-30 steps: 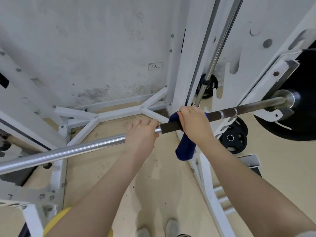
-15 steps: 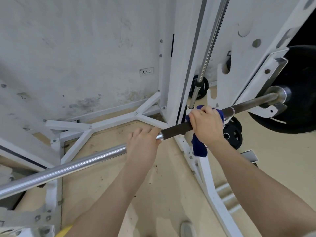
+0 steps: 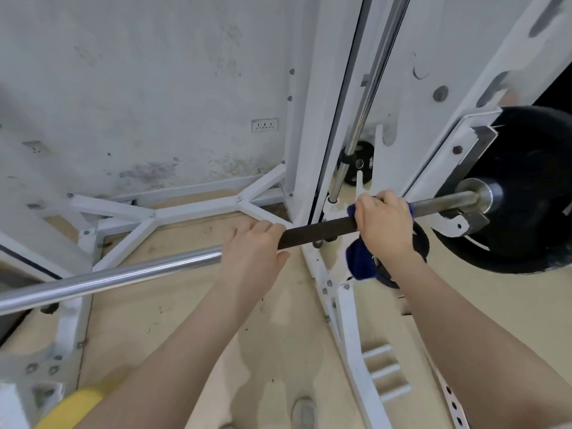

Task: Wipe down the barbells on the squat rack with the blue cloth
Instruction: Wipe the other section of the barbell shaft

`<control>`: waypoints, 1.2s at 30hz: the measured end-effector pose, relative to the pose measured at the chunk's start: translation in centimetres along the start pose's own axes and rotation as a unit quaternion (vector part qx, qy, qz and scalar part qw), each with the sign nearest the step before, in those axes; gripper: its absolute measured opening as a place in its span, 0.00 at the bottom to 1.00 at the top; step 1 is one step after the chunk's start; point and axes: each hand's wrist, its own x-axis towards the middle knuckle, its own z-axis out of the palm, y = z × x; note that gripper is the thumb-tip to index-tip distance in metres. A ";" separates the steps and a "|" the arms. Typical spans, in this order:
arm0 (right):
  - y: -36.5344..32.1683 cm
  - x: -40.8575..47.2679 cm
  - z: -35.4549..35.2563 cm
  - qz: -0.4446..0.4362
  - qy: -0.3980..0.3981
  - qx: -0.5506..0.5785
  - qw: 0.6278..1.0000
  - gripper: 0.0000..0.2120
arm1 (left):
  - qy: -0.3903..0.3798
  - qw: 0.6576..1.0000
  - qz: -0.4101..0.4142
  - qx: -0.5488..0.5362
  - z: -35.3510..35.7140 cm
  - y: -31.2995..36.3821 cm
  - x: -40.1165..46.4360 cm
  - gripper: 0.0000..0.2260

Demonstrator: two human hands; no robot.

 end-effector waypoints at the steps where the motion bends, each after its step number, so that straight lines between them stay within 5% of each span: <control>1: -0.5 0.0 -0.2 0.010 -0.010 0.007 1.000 0.06 | 0.006 1.000 0.000 -0.003 0.4 0.3 -0.1 0.15; 7: -1.6 -0.3 0.0 -0.142 -0.024 0.052 0.988 0.03 | -0.005 0.999 -0.016 0.027 2.0 2.8 1.5 0.18; 9: 2.1 0.7 0.1 -0.115 -0.067 0.037 0.990 0.05 | 0.005 0.999 -0.011 0.040 2.5 3.7 2.3 0.17; 12: 7.1 1.2 0.6 -0.015 -0.021 0.037 0.999 0.09 | 0.052 0.997 -0.002 0.057 3.4 4.3 2.7 0.10; 16: 5.4 1.0 0.5 -0.012 -0.032 0.017 0.999 0.04 | 0.082 0.995 -0.015 0.047 4.1 4.2 2.6 0.11; 22: 2.1 1.2 0.8 -0.222 -0.032 0.073 0.972 0.06 | 0.108 0.993 -0.054 0.017 4.3 4.6 2.4 0.10; 28: 7.1 1.7 0.5 -0.041 -0.065 0.061 0.995 0.06 | 0.129 0.990 -0.062 0.008 4.6 4.5 2.1 0.11; 31: 3.5 1.6 0.1 -0.096 -0.063 0.034 0.993 0.04 | 0.125 0.990 -0.061 0.007 4.7 4.5 2.2 0.11; 36: -1.6 2.1 -0.5 -0.207 -0.028 0.073 0.975 0.16 | 0.118 0.991 -0.052 0.024 4.5 4.1 2.3 0.11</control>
